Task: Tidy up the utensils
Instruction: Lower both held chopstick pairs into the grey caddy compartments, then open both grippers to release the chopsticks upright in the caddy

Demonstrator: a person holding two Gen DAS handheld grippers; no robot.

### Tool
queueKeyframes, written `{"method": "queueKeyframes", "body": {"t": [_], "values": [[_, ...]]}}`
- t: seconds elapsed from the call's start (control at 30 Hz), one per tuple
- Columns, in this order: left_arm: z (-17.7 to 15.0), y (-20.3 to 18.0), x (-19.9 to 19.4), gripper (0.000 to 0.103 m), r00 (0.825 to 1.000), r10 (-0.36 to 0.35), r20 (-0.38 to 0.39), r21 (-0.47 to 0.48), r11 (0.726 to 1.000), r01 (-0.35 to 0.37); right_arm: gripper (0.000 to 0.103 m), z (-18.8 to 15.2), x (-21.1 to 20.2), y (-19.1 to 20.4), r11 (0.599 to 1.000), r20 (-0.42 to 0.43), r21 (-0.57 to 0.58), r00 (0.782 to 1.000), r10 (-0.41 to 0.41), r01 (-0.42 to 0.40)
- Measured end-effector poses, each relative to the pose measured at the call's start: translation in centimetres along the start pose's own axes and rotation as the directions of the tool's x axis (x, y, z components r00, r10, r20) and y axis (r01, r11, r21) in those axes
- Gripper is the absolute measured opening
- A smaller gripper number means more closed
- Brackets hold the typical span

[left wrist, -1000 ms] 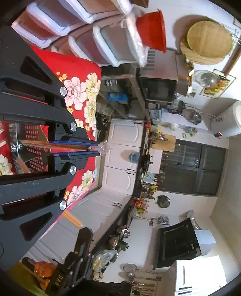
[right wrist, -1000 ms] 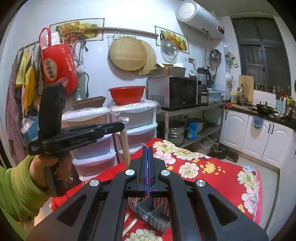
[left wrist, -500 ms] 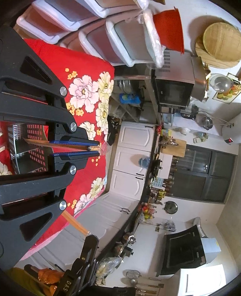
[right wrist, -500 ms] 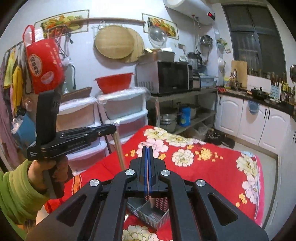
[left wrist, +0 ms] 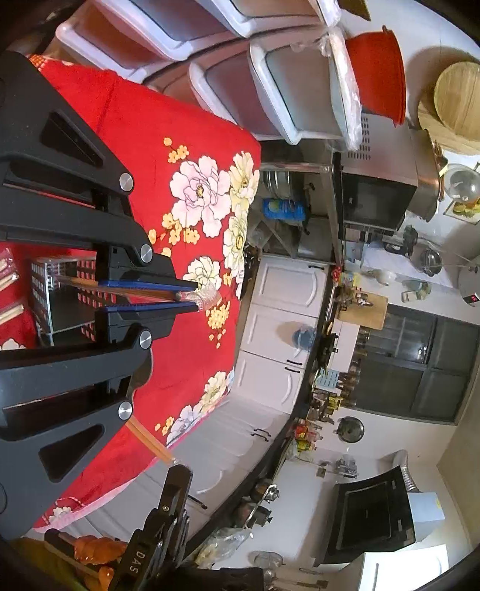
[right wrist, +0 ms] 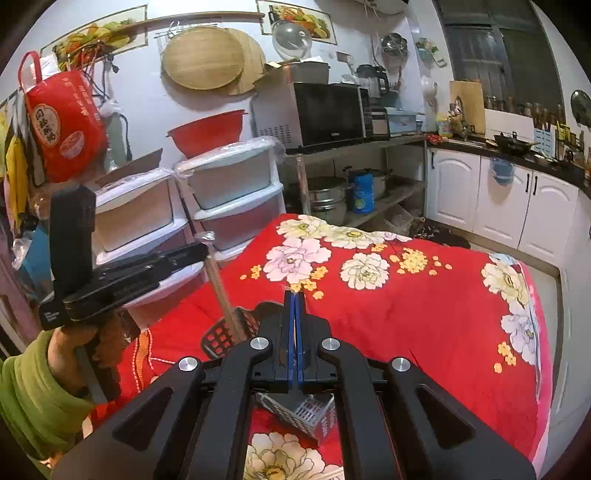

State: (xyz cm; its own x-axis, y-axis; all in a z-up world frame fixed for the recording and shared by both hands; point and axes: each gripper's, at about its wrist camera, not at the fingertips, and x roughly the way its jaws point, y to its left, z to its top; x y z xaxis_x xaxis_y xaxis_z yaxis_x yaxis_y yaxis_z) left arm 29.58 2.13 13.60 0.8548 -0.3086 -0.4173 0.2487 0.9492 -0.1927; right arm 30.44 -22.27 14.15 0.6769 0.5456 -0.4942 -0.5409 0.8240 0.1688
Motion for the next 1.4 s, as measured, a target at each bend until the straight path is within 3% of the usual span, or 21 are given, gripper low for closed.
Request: {"method": "queueKeyframes", "body": {"t": [0.47, 0.6, 0.73, 1.07, 1.4], "values": [[-1.6, 1.5, 0.0, 0.005, 0.999, 0.005, -0.033, -0.042, 0.999, -0.006, 0.004, -2.0, -0.1, -1.1, 0.996, -0.03, 0.006, 0.995, -0.092, 0.092], [-2.2, 1.9, -0.4, 0.015, 0.999, 0.011, -0.044, -0.058, 0.998, -0.014, 0.014, -2.5, -0.3, -1.2, 0.994, -0.039, 0.007, 0.994, -0.106, 0.106], [-2.9, 2.3, -0.7, 0.025, 0.998, 0.021, -0.052, -0.072, 0.997, -0.025, 0.018, -2.9, -0.6, -1.3, 0.994, -0.045, 0.012, 0.993, -0.112, 0.112], [-4.0, 2.3, -2.4, 0.041, 0.998, 0.027, -0.05, -0.081, 0.996, -0.031, 0.032, -3.8, -1.6, -0.9, 0.992, -0.047, 0.004, 0.991, -0.124, 0.124], [-5.5, 2.0, -4.5, 0.076, 0.997, 0.062, -0.045, -0.087, 0.994, -0.066, 0.049, -5.6, -2.7, -0.2, 0.992, -0.054, -0.003, 0.99, -0.129, 0.129]]}}
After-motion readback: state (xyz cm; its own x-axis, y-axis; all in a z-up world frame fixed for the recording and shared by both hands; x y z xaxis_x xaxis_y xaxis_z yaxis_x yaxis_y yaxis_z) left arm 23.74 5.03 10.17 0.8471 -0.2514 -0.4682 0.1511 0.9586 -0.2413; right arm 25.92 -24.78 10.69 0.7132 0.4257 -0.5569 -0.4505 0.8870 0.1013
